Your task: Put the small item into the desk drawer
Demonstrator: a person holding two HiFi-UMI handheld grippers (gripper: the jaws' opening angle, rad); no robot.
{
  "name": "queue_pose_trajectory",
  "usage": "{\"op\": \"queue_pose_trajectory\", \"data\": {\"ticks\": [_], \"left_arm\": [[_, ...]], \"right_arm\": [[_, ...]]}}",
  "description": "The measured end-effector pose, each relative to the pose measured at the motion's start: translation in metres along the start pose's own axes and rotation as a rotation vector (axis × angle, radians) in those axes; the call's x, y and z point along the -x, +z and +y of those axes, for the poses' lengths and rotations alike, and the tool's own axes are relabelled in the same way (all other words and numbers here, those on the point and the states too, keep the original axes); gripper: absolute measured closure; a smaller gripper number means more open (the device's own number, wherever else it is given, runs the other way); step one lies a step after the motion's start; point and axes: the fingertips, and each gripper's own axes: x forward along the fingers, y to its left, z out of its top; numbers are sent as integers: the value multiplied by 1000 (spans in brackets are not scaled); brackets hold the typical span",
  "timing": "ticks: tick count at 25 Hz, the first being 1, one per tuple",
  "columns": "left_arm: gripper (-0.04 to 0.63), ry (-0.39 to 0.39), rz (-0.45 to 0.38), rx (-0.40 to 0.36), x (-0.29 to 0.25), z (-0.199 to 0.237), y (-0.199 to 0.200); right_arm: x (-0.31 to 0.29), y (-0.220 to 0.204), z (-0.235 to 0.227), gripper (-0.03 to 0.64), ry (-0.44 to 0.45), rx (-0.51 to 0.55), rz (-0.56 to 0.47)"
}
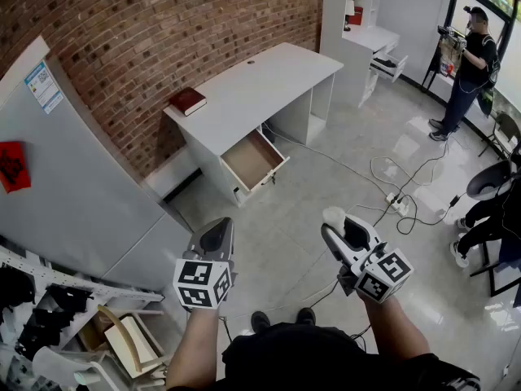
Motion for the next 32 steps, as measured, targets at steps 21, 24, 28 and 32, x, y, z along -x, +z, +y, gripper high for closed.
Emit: {"op": "queue_pose_trajectory", "data": {"ticks": [21,24,28,32], "left_arm": [[584,32,35,26,5,-52,-17],[584,40,45,27,4,-64,-21],[583,46,53,36,2,-82,-27],[583,42,77,41,-3,-88,-36]], "right_arm": [[54,-3,-26,456,27,-72,-12],[65,-4,-33,456,44,-86,-19],[79,-15,-43,456,53,-112,-3],[83,-26,-48,456,55,-140,14]]}}
